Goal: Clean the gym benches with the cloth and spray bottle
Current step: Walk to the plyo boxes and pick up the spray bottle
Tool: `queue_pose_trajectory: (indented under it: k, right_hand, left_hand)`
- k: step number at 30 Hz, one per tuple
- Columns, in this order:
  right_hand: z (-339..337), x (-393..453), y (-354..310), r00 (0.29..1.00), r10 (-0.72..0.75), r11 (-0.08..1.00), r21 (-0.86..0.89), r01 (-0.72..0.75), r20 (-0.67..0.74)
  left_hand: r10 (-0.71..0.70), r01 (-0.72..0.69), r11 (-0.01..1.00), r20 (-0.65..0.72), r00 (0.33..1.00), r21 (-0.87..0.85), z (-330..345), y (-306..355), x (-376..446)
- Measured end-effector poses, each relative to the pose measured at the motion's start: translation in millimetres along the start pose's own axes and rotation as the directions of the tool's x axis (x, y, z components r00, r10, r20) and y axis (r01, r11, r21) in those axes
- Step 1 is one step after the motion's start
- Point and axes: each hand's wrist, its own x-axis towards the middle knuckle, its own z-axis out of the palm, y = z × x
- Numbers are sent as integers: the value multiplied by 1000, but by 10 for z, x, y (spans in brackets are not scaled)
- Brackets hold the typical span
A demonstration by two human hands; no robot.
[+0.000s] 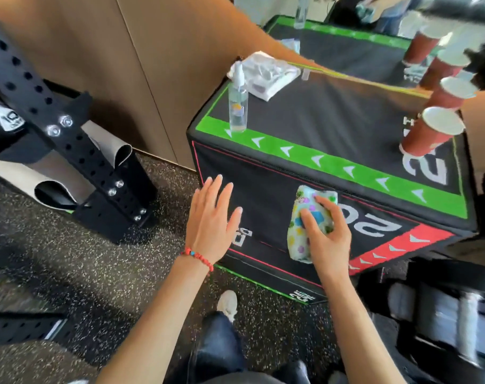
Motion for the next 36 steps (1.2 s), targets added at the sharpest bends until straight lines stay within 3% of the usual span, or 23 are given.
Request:
queue_pose_trajectory:
  k: [8,12,15,18,24,33,36]
  right_hand:
    - [584,695,-321,996,-50,999,18,51,-70]
    - [682,927,-366,994,-57,998,22,60,-93]
    - [713,1088,-364,994,-55,998,11,57,-92]
    - [722,1212,-363,995,-45,999,19,46,-89]
    - [758,1342,-348,996,-21,999,29,24,-90]
    - [905,1390,-409,998,-51,998,38,53,-48]
    - [1031,1369,-458,997,-82,995,56,82,-11]
  left_hand:
    - [22,-31,996,-110,994,-83,-177,-336,1191]
    - [-79,46,959,-108,991,-279,-115,-302,1575]
    - [-214,147,870,-93,972,-471,-36,-232,1822]
    - [-259,174,814,-77,963,-554,42,-209,2016]
    - [-229,112,764,-105,968,-636,187,-179,2176]
    - [-333,126,585,-96,938,-801,-51,-260,2064]
    - [-393,140,576,-122,911,-806,-228,-366,1903]
